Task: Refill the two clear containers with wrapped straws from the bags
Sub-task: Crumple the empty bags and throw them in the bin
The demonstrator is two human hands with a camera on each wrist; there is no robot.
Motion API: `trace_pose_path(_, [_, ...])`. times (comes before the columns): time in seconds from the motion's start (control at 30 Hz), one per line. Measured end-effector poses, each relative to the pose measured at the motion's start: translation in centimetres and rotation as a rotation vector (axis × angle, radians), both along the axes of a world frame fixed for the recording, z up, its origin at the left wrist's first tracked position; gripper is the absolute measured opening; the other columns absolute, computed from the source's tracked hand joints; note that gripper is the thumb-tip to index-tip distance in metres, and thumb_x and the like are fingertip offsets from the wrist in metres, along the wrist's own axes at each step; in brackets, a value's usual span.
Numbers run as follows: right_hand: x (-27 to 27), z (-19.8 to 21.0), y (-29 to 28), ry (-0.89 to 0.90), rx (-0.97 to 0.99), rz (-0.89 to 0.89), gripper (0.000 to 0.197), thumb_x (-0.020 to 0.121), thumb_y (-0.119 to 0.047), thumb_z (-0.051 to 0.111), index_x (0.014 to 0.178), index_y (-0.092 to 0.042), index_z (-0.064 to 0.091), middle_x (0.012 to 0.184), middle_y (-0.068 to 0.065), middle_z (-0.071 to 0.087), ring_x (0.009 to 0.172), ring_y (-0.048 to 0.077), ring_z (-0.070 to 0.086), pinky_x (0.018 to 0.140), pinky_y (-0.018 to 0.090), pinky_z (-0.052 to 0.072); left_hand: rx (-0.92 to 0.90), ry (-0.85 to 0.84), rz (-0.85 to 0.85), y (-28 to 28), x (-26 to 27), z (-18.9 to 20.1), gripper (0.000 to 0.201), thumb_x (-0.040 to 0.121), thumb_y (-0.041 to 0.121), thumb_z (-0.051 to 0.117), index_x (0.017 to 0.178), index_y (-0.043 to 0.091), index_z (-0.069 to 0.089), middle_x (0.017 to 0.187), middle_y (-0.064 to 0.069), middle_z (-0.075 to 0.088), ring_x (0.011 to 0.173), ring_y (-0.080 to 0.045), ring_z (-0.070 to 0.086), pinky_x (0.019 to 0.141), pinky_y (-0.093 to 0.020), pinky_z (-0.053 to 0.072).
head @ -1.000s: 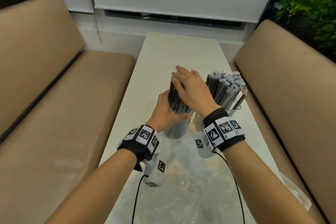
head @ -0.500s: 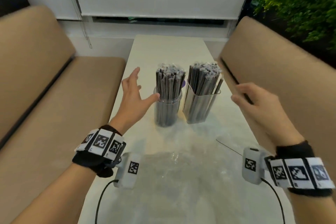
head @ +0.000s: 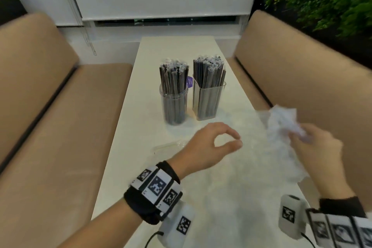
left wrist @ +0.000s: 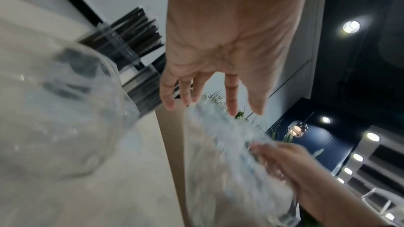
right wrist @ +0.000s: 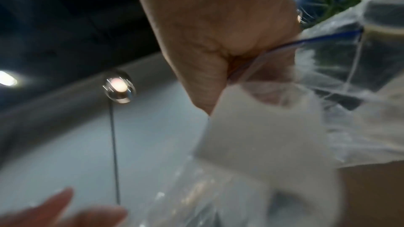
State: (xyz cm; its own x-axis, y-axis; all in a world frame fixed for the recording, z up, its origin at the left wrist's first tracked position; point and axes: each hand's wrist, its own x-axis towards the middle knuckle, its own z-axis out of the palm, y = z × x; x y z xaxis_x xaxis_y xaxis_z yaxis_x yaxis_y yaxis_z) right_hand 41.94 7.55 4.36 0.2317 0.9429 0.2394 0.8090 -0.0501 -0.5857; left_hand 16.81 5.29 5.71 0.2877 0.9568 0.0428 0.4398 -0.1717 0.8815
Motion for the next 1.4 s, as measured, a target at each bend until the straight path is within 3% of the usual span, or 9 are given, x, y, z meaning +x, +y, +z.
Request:
trace_pose_path(0.17, [-5.2, 7.8, -4.9, 0.524, 0.217, 0.274, 0.033, 0.093, -0.04, 0.061, 0.075, -0.013, 0.065, 0.054, 0.002, 0.057, 0.046, 0.007, 0.048, 0.052, 0.023, 0.039, -0.111, -0.264, -0.031, -1.8, 1.3, 2.0, 0.059, 0.079, 0.047, 0.076, 0.13, 0.056, 0.047, 0.156, 0.01, 0.029, 0.149, -0.014, 0.025, 0.119, -0.042, 0.031])
trace_pose_path(0.33, [-10.6, 4.7, -4.3, 0.941, 0.0, 0.463, 0.031, 0.094, -0.04, 0.053, 0.09, -0.014, 0.07, 0.052, 0.003, 0.055, 0.04, 0.009, 0.038, 0.04, 0.019, 0.033, -0.148, -0.545, 0.239, -3.5, -4.4, 2.2, 0.062, 0.071, -0.004, 0.082, 0.119, 0.033, 0.07, 0.118, 0.01, 0.066, 0.081, -0.001, 0.061, 0.086, -0.022, 0.051])
trace_pose_path(0.4, [-12.0, 1.1, -2.9, 0.824, -0.081, 0.444, 0.023, 0.096, -0.036, 0.057, 0.103, -0.015, 0.066, 0.069, 0.006, 0.061, 0.048, 0.012, 0.046, 0.045, 0.024, 0.039, -0.149, -0.426, 0.371, -4.4, -7.7, 0.5, 0.062, 0.071, -0.001, 0.083, 0.122, 0.032, 0.069, 0.112, 0.015, 0.065, 0.075, -0.001, 0.055, 0.082, -0.015, 0.047])
trace_pose_path(0.5, [-13.9, -5.2, -1.2, 0.514, -0.36, 0.339, 0.062, 0.088, -0.044, 0.067, 0.14, -0.024, 0.039, 0.125, 0.013, 0.051, 0.09, 0.024, 0.061, 0.067, 0.032, 0.055, -0.261, -0.001, 0.426, -5.2, -10.7, -3.7, 0.095, 0.068, 0.023, 0.089, 0.149, 0.027, 0.04, 0.154, 0.018, 0.036, 0.094, -0.004, 0.056, 0.087, -0.014, 0.048])
trace_pose_path(0.63, [-16.3, -10.5, -1.1, 0.598, -0.706, 0.405, 0.105, 0.083, -0.047, 0.071, 0.155, -0.027, -0.002, 0.149, 0.009, 0.038, 0.073, 0.019, 0.057, 0.038, 0.013, 0.043, -0.511, 0.676, 0.28, -5.3, -10.5, -10.6, 0.147, 0.056, 0.068, 0.081, 0.154, 0.029, -0.022, 0.162, 0.0, -0.03, 0.151, -0.034, 0.001, 0.12, -0.05, 0.01])
trace_pose_path(0.8, [-17.1, -11.2, -1.2, 0.613, -0.686, 0.434, 0.093, 0.087, -0.036, 0.07, 0.154, -0.022, 0.007, 0.118, 0.0, 0.052, 0.07, 0.021, 0.062, 0.052, 0.023, 0.052, -0.534, 0.732, 0.417, -4.4, -9.1, -14.0, 0.137, 0.065, 0.061, 0.077, 0.154, 0.027, -0.02, 0.161, -0.012, 0.005, 0.149, -0.035, 0.008, 0.114, -0.061, 0.015])
trace_pose_path(1.0, [-17.1, -10.6, -1.7, 0.483, -0.593, 0.495, 0.101, 0.073, -0.052, 0.072, 0.15, -0.045, 0.008, 0.14, 0.007, 0.046, 0.128, 0.028, 0.046, 0.108, 0.042, 0.041, -0.338, 0.154, 0.601, -4.4, -11.3, -12.8, 0.058, 0.072, 0.008, 0.069, 0.125, 0.027, 0.06, 0.115, -0.003, 0.068, 0.113, -0.032, 0.062, 0.088, -0.038, 0.051])
trace_pose_path(1.23, [-22.4, -8.4, -4.3, 1.14, -0.757, 0.729, 0.083, 0.079, -0.034, 0.078, 0.139, -0.062, 0.027, 0.148, -0.002, 0.039, 0.126, 0.03, 0.054, 0.086, 0.053, 0.051, -0.473, -0.986, 0.441, -6.0, -13.9, -8.7, 0.035, 0.089, 0.004, 0.06, 0.122, 0.009, 0.068, 0.118, -0.024, 0.069, 0.098, -0.036, 0.068, 0.073, -0.041, 0.061])
trace_pose_path(1.4, [-30.4, -7.0, -5.5, 1.405, -0.734, 0.824, 0.053, 0.093, -0.005, 0.061, 0.139, -0.026, 0.046, 0.138, 0.016, 0.058, 0.117, 0.04, 0.062, 0.082, 0.049, 0.057, -0.243, -0.776, 0.568, -7.4, -20.5, -9.5, 0.036, 0.081, 0.017, 0.07, 0.115, 0.007, 0.068, 0.106, -0.014, 0.076, 0.096, -0.032, 0.073, 0.071, -0.039, 0.063])
